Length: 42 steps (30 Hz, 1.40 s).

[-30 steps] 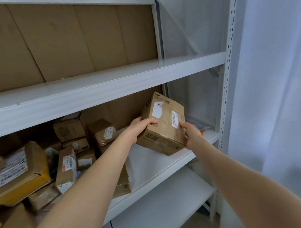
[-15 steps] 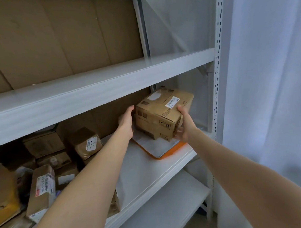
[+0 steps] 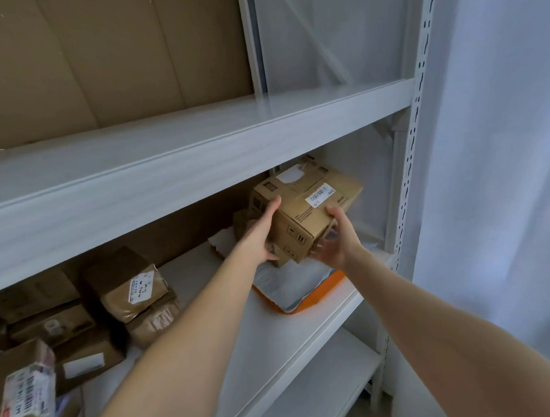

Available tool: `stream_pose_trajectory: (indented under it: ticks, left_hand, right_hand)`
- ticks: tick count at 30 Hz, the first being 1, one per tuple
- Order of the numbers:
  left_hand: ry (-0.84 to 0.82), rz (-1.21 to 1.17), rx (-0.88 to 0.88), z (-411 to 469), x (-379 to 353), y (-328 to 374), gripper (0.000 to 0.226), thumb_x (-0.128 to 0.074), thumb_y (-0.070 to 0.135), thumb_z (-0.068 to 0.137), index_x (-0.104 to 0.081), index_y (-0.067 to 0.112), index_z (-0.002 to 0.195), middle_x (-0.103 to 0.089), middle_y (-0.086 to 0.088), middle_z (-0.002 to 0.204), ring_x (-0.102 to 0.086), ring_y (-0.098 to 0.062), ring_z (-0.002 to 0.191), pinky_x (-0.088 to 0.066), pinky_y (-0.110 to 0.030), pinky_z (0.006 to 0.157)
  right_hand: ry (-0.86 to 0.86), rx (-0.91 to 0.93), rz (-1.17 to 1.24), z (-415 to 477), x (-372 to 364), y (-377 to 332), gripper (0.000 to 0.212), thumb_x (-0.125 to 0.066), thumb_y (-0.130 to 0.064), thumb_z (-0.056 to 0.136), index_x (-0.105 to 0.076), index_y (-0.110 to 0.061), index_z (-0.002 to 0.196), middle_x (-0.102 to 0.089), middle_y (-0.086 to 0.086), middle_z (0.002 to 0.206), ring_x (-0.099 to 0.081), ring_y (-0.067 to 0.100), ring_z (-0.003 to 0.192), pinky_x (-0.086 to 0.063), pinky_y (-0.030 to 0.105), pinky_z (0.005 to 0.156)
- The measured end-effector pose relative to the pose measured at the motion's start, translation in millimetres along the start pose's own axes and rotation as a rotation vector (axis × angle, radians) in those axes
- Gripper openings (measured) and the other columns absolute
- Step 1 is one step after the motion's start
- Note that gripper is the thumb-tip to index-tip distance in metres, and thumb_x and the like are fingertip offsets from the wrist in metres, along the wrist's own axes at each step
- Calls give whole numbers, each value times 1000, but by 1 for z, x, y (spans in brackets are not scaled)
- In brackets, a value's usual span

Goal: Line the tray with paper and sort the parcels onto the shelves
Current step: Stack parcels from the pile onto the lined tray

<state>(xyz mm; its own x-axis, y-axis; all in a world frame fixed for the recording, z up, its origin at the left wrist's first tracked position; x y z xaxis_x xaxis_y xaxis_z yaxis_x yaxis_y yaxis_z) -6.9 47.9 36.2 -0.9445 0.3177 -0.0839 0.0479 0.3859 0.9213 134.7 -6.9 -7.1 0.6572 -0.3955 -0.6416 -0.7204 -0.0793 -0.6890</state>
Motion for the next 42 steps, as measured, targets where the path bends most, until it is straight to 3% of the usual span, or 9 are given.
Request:
stream_pose_trajectory:
  ticks: [3, 8, 14, 18, 25, 29, 31, 36, 42]
  left_hand:
    - [74, -62, -48, 13, -1, -5, 73, -76, 49, 71, -39, 24, 129, -61, -7, 112, -59, -24, 90, -53, -43, 72]
    - [228, 244, -296, 25, 0, -4, 125, -87, 33, 62, 2, 32, 151, -24, -8, 152, -36, -28, 136, -39, -45, 106]
    - [161, 450, -348, 37, -6, -16, 133, -87, 23, 64, 15, 32, 149, -7, -6, 159, -17, -23, 145, -24, -43, 114]
    - [190, 231, -317, 37, 2, -7, 123, -84, 28, 66, 5, 33, 151, -25, -8, 155, -32, -28, 139, -33, -46, 111]
    - [138, -113, -124, 43, 28, 29, 71, -60, 59, 77, -43, 26, 137, -54, -14, 129, -52, -34, 114, -43, -53, 98]
    - [175, 3, -39, 47, 57, 41, 62, -55, 65, 76, -55, 22, 121, -58, -15, 119, -55, -33, 107, -44, -50, 93]
    - [178, 43, -6, 49, 67, 44, 61, -55, 66, 75, -56, 21, 117, -59, -15, 116, -54, -34, 107, -44, -50, 92]
    - [126, -41, -33, 49, 83, 53, 33, -58, 50, 86, -60, 17, 83, -64, -8, 82, -61, -23, 74, -53, -27, 54]
    - [145, -212, -212, 48, 91, 68, 27, -45, 35, 98, -59, 15, 88, -59, -9, 93, -57, -23, 80, -48, -33, 69]
  right_hand:
    - [80, -19, -42, 7, 14, 7, 58, -60, -37, 84, -45, -15, 136, -57, 19, 126, -55, 37, 116, -39, 48, 107]
    - [331, -41, -190, 12, 39, 9, 31, -57, -12, 91, -53, -6, 122, -62, 17, 120, -64, 29, 103, -54, 43, 91]
    - [418, -102, -205, 20, 51, 22, 25, -49, -7, 95, -57, -3, 118, -54, 7, 78, -66, 20, 95, -50, 39, 99]
    - [379, 23, -82, 27, 48, 10, 32, -64, -19, 89, -61, -8, 119, -64, 5, 86, -64, 15, 72, -56, 30, 68]
    - [160, 114, -133, 46, 15, -37, 100, -63, -73, 72, -24, -23, 150, -40, 11, 146, -42, 38, 132, -34, 59, 105]
    - [56, 54, -149, 55, 3, -44, 70, -61, -79, 68, -49, -22, 107, -56, 2, 102, -56, 29, 95, -49, 49, 79]
    - [-8, -5, -227, 59, -1, -38, 62, -60, -80, 67, -52, -26, 97, -62, 6, 100, -60, 27, 91, -53, 43, 68]
    - [-175, -136, -437, 66, -12, -22, 83, -66, -76, 59, -54, -28, 126, -61, 14, 122, -59, 35, 109, -57, 45, 67]
    - [-126, -119, -381, 77, -28, -23, 67, -65, -62, 73, -52, -22, 124, -59, 17, 124, -56, 37, 113, -45, 56, 97]
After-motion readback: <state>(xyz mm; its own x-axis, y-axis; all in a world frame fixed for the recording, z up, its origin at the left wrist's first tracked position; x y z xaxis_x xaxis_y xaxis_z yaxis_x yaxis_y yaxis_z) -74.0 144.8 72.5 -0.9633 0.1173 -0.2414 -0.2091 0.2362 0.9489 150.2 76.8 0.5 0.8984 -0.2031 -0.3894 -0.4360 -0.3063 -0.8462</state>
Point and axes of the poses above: each hand's wrist, its own z-axis towards the middle knuckle, its own x-axis out of the back of the hand, y = z × x, the point moved 8 cm from there along z, towards the middle knuckle
